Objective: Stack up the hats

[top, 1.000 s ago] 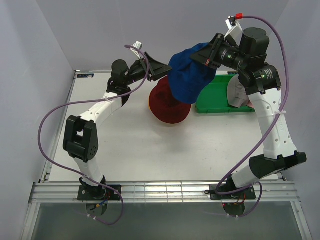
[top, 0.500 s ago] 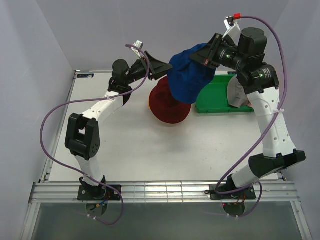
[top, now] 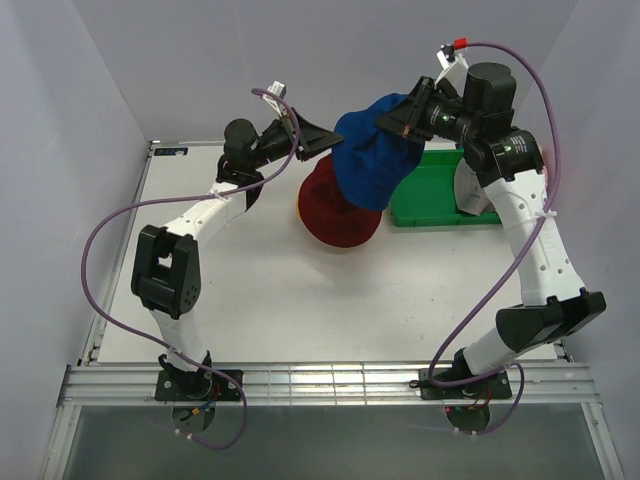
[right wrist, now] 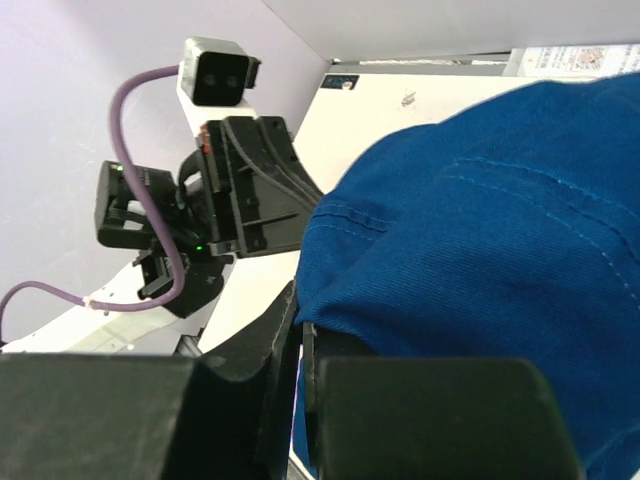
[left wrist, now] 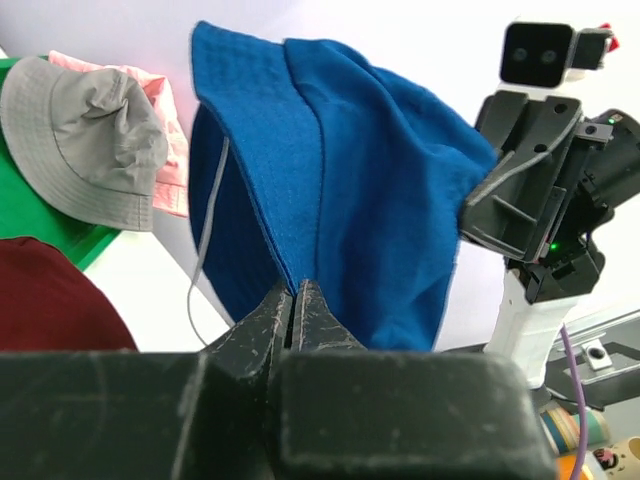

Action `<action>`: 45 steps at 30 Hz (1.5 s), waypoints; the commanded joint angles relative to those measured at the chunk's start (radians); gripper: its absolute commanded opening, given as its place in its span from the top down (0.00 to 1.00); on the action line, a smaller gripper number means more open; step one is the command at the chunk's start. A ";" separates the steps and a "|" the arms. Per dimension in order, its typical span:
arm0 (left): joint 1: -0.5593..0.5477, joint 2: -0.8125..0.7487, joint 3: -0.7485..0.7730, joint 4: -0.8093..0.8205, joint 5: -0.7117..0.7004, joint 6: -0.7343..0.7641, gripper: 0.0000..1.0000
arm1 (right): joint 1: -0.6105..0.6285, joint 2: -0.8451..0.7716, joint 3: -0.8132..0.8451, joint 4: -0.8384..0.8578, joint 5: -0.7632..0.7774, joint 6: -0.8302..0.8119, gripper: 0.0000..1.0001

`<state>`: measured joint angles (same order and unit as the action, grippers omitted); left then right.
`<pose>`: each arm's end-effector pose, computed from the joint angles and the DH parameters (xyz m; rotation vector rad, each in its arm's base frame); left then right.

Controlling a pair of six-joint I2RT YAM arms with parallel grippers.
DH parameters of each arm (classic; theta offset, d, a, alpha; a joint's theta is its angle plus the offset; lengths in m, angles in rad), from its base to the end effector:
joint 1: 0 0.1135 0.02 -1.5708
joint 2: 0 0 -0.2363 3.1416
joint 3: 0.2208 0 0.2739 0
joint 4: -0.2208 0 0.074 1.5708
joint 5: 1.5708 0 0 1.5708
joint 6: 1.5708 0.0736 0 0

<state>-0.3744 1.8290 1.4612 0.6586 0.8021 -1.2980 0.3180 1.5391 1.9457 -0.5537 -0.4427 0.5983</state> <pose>0.4192 -0.2216 0.3377 0.0928 1.6588 -1.8493 0.3447 0.1466 0.4899 -0.0940 1.8189 1.0431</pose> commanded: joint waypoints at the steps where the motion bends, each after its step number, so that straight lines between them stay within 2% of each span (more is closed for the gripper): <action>1: 0.020 0.001 -0.019 0.038 0.020 0.006 0.95 | 0.015 0.012 -0.021 0.051 0.025 -0.038 0.92; 6: 0.063 0.027 -0.065 0.075 0.040 -0.015 1.00 | 0.053 0.050 -0.027 0.041 0.074 -0.075 0.92; 17: 0.072 0.096 -0.122 0.139 0.085 -0.038 1.00 | 0.112 0.156 0.044 -0.021 0.162 -0.124 0.92; 33: 0.167 0.049 -0.288 0.277 0.108 -0.092 1.00 | 0.151 0.205 0.050 -0.029 0.190 -0.143 0.92; 45: 0.196 0.070 -0.354 0.341 0.124 -0.107 1.00 | 0.171 0.230 0.042 -0.032 0.202 -0.153 0.92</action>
<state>-0.1894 1.9484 1.1233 0.9459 0.9035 -1.4040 0.4805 1.7741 1.9522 -0.6067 -0.2562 0.4644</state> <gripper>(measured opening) 0.020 0.080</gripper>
